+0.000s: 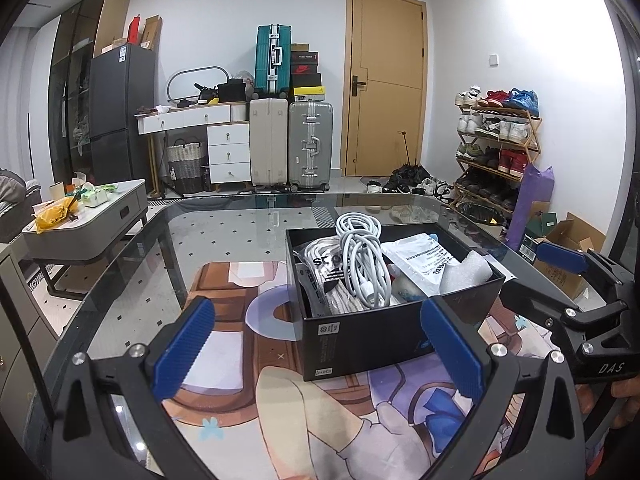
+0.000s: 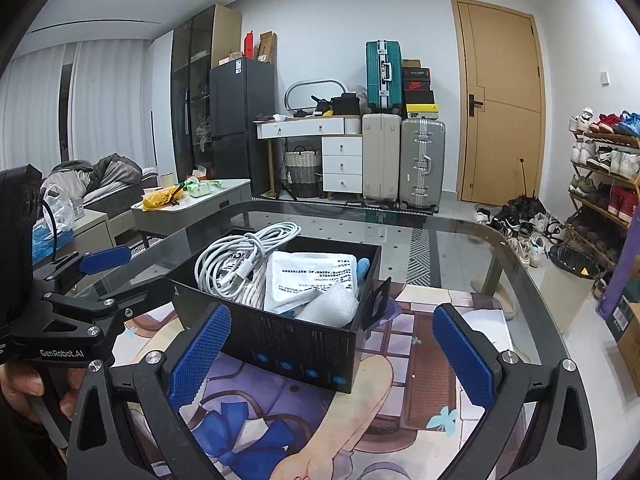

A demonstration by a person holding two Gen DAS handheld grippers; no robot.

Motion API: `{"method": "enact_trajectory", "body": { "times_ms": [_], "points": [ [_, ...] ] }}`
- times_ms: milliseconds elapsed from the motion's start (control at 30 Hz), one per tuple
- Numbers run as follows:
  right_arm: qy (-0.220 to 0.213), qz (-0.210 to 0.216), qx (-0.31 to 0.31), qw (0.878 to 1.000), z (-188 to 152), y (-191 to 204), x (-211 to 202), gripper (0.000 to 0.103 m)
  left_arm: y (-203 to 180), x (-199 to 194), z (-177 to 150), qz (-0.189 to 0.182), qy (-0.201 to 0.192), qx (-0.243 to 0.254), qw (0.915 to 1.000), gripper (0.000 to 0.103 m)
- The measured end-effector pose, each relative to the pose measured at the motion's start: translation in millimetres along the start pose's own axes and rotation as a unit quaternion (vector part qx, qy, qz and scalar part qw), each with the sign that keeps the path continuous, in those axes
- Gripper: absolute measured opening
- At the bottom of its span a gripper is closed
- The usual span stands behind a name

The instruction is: Organize soft objects

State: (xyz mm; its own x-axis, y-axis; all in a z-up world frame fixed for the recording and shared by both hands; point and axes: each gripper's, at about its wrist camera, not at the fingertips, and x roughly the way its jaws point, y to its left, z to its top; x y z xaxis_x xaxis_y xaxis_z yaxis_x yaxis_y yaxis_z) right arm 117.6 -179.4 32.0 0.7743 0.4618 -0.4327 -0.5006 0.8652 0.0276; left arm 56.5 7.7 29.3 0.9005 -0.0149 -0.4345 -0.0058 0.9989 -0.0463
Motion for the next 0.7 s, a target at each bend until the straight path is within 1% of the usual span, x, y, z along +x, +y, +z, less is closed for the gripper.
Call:
{"method": "enact_trajectory", "body": {
  "times_ms": [700],
  "points": [
    [-0.001,0.0,0.0,1.0,-1.5,-1.0,-0.3,0.102,1.6,0.7,0.6,-0.001,0.001,-0.001,1.0,0.103]
  ]
}}
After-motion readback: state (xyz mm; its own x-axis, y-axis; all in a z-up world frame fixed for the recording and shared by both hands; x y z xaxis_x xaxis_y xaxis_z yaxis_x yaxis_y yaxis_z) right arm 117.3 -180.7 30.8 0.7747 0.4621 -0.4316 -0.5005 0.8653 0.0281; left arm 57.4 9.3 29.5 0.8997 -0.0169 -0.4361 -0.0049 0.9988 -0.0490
